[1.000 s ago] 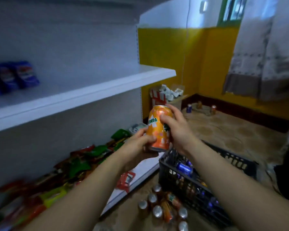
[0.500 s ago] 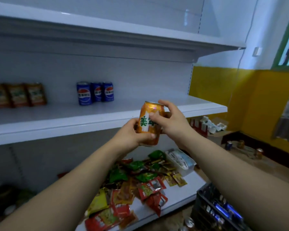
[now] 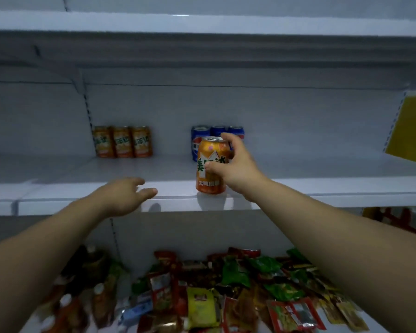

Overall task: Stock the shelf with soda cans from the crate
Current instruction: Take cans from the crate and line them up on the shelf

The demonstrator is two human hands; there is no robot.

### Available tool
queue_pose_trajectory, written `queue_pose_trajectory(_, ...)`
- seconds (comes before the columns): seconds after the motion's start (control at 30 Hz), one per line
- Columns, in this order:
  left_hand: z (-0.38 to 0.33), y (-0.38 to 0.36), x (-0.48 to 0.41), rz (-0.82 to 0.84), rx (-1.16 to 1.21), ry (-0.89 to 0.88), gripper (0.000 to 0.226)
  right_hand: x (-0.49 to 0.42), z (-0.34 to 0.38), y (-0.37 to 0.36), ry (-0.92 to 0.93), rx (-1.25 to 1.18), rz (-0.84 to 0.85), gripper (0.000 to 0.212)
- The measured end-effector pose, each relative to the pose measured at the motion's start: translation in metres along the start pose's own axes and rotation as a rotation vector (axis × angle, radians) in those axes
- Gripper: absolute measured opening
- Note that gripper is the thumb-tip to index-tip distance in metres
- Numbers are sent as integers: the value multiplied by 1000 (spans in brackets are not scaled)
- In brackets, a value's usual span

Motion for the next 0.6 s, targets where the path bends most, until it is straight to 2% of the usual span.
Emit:
queue_pose_trajectory(0.13, 86, 21, -24, -6, -147, 154, 89, -30, -5, -53, 8, 29, 79, 81)
queue_pose_trajectory(0.2, 107, 22, -28, -18, -195, 170, 83, -43, -7, -76, 18, 47, 97, 84)
queue_pose_trajectory(0.27, 113, 20, -30, -89, -231, 133, 77, -56, -8, -98, 33, 68, 120, 87)
queue_pose_trajectory(0.37, 113, 17, -26, -223, -248, 97, 87, -80, -7, -131, 47, 140, 148, 93)
queue_pose_trajectory(0.5, 115, 17, -27, -309, -227, 89, 94, -109, 2, -178, 83, 244, 155, 99)
queue_pose_trajectory(0.6, 116, 17, -30, -345, -231, 90, 94, -129, 8, -209, 123, 286, 128, 95)
Point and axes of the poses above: each hand's wrist, its own x-axis away from the middle knuckle, its own y-axis out of the back of the hand, z = x × y, the point moved 9 cm from there along -x, towards the middle knuckle, and after that the axes turned 6 degrees about x, right-handed, at the moved point
